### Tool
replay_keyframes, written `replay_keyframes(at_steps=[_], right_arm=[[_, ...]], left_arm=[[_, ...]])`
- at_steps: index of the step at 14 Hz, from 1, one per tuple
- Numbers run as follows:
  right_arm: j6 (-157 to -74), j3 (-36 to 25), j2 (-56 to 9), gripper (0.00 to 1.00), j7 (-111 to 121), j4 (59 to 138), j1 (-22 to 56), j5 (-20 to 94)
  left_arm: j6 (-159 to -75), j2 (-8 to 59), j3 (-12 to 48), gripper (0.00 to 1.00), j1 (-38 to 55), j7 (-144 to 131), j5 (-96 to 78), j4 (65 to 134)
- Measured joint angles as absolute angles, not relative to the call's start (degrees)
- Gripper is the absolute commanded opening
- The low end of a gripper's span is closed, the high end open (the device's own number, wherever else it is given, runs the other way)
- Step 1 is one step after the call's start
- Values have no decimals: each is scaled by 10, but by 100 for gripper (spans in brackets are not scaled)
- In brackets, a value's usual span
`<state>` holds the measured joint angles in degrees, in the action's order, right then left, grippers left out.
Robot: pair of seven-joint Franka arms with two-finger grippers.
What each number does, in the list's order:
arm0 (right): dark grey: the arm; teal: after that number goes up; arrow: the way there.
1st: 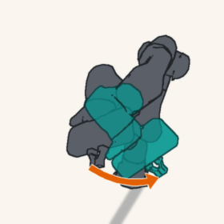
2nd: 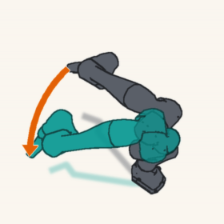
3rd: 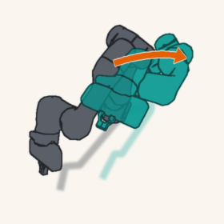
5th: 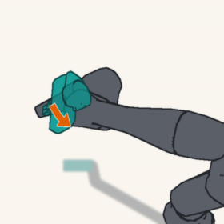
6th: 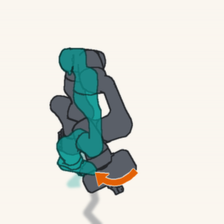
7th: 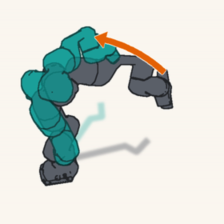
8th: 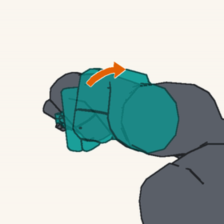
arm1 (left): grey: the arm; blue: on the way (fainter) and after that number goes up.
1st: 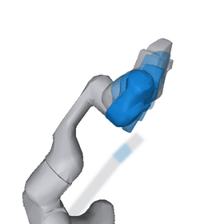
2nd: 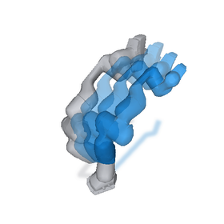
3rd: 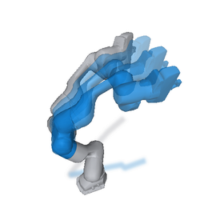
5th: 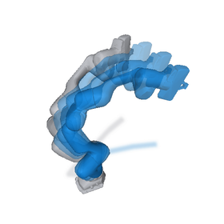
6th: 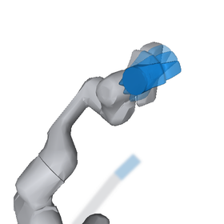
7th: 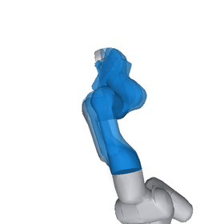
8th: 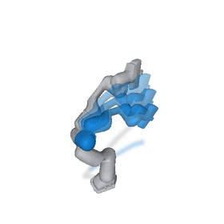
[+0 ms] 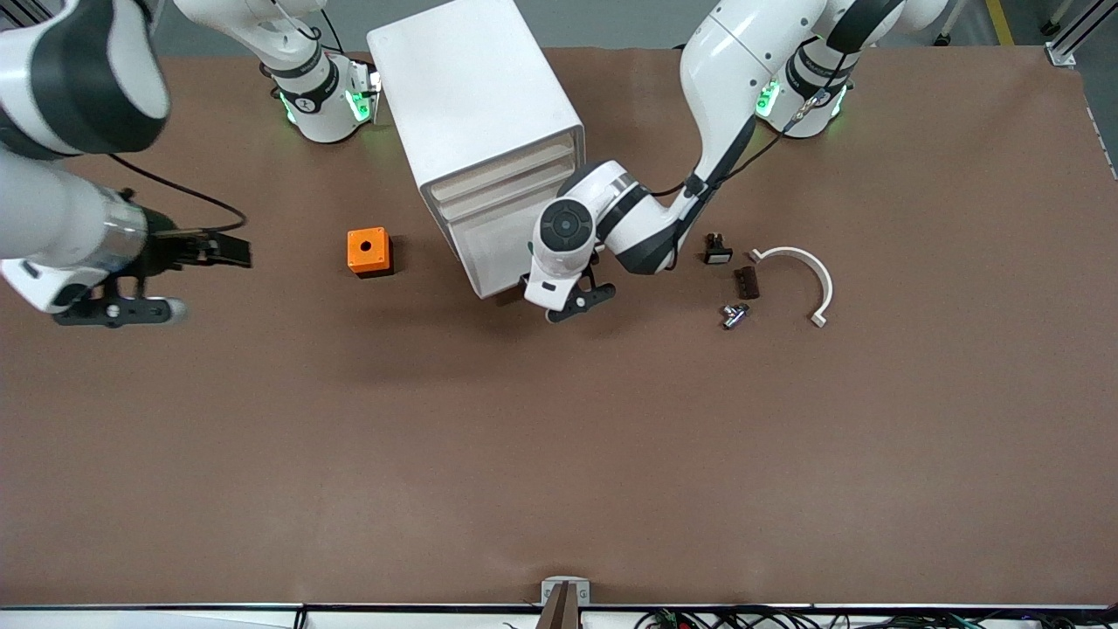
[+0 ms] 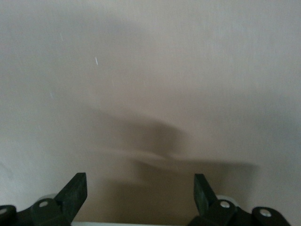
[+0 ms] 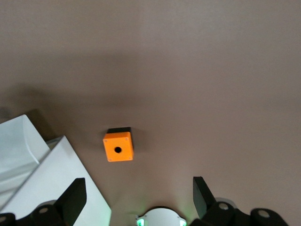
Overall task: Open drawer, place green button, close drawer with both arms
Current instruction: 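Push the drawer shut with the left gripper while the right arm returns to rest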
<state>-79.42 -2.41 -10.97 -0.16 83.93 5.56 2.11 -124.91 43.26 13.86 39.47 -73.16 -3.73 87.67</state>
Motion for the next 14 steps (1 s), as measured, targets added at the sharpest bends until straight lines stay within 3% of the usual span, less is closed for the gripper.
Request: replay_keyframes(at_steps=[8, 14], right_arm=[[-775, -24, -92, 100, 84, 839, -19, -1], [-762, -24, -91, 100, 84, 800, -31, -6]], left_arm=[[-1249, 432, 220, 100, 397, -856, -37, 892], [-1250, 432, 225, 100, 396, -871, -33, 894]])
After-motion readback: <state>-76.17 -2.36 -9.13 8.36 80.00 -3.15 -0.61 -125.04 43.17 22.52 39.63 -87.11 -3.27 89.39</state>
